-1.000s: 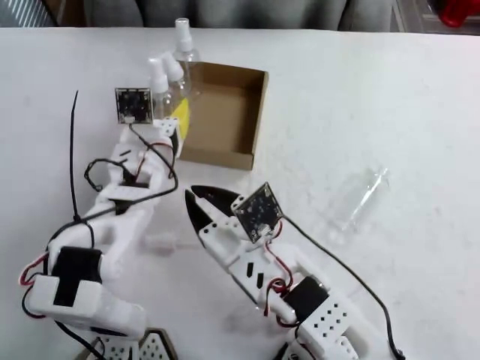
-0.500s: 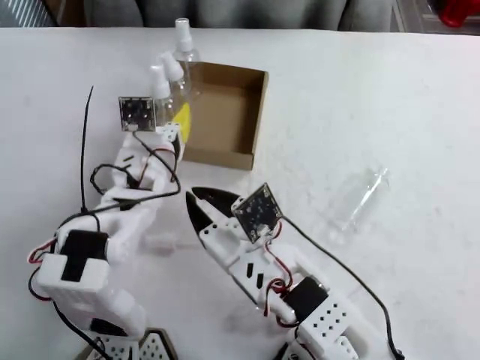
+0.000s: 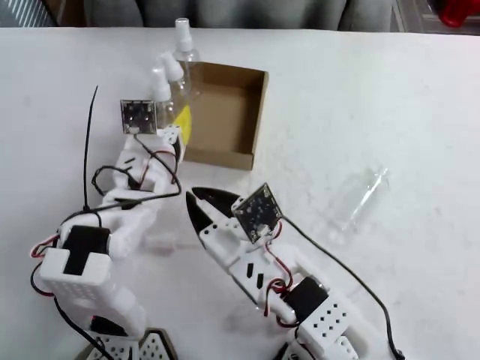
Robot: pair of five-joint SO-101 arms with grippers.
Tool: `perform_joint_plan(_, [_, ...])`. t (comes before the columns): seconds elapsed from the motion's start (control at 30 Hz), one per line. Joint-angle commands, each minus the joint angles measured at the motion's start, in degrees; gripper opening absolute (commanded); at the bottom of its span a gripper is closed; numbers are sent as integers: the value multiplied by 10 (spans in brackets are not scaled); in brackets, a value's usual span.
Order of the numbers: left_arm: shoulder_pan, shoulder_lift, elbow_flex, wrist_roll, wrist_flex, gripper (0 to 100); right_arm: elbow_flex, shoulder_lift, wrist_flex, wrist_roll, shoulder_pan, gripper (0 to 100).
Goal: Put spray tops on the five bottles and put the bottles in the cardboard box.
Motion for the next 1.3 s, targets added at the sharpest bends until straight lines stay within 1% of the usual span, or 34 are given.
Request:
perform_joint_plan(0.0, [-1,-7,-11,-6,-17,21,-9,-7,1,2,7,15])
perform_joint_plan(0.3, [-4,-7,-11,-6,-16,28,-9,-7,1,2,7,15])
perform_joint_plan(0.37, [-4,-7,-9,-6,-16,68,-9,-7,1,2,7,15])
perform_joint_plan(0.47, [0,-12,8,-6,-16,161,-9,-7,1,2,7,15])
perform_joint_plan(0.53, [3,-12,11,-6,-16,206,-9,-7,1,2,7,15])
perform_joint_plan(1.03, [5,-12,12,-6,-16,213,-9,-7,1,3,7,15])
perform_joint_plan(1.1, [5,-12,13,-6,-15,235,-9,-7,1,3,7,15])
perform_joint_plan(1.2, [5,-12,21,-6,-15,301,-9,-7,1,3,7,15])
perform_joint_plan(1.27, [6,-12,24,-6,-15,321,-9,-7,1,3,7,15])
